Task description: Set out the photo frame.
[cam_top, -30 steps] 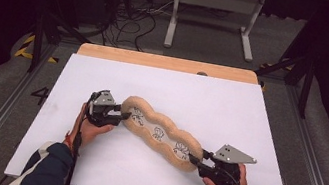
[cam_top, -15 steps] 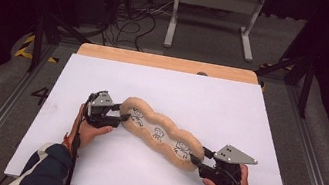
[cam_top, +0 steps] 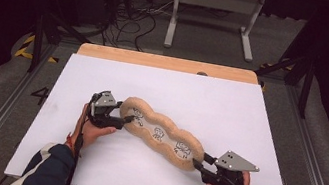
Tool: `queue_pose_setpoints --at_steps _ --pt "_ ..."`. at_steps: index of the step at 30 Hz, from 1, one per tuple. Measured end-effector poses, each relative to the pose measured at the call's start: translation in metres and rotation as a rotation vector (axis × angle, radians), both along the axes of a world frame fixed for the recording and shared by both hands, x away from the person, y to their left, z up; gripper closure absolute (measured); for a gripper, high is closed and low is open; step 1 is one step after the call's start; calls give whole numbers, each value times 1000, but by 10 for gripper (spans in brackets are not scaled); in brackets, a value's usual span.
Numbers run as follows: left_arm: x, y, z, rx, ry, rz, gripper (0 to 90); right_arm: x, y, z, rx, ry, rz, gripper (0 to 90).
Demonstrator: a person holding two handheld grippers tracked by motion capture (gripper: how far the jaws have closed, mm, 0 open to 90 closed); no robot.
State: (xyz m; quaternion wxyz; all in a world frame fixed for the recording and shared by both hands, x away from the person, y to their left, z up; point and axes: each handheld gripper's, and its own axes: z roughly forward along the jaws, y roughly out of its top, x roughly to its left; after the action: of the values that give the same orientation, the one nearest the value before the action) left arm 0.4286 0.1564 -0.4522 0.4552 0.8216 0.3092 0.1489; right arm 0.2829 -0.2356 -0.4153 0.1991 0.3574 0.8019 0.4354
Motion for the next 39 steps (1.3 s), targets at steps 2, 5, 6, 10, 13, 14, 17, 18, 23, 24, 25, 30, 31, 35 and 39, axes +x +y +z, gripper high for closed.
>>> queue_pose_setpoints --at_steps 2,5,6,10,13,14,17,18,23,24,25,30,31,35,39 --pt "0 -1 0 -6 5 -28 403 0 0 0 -3 -1 0 622" --pt "-1 0 1 4 4 -34 442 1 0 0 -1 -1 2 623" --pt "-2 2 1 3 8 -30 463 1 -1 0 -3 -3 1 624" --pt "-5 9 0 -14 16 -33 549 4 -3 -1 3 -5 -6 631" --pt "-6 16 -2 -67 50 -31 605 6 -4 -2 -2 -9 -8 632" --pt "-8 18 -1 -59 48 -34 617 7 -4 -2 -1 -10 -10 633" --pt "-13 18 0 -40 39 -29 621 10 -5 -2 -7 -16 -16 633" --pt "-16 18 0 -33 39 -26 618 10 -5 -3 -5 -17 -16 634" --pt "-24 20 0 -35 43 -20 615 17 -7 -4 -3 -31 -30 636" --pt "-26 20 -1 -36 46 -12 615 19 -7 -4 0 -35 -38 637" --pt "-28 19 -1 -44 50 -12 615 21 -7 -5 -1 -41 -40 639" --pt "-33 18 -1 -36 42 -8 607 27 -7 -6 -13 -53 -53 641" --pt "-34 18 0 -25 37 -5 606 28 -8 -6 -13 -55 -55 641" --pt "-39 18 1 -28 47 6 599 29 -10 -5 2 -61 -71 605" --pt "-36 18 3 -51 4 1 554 25 -12 -4 30 -83 -71 577"
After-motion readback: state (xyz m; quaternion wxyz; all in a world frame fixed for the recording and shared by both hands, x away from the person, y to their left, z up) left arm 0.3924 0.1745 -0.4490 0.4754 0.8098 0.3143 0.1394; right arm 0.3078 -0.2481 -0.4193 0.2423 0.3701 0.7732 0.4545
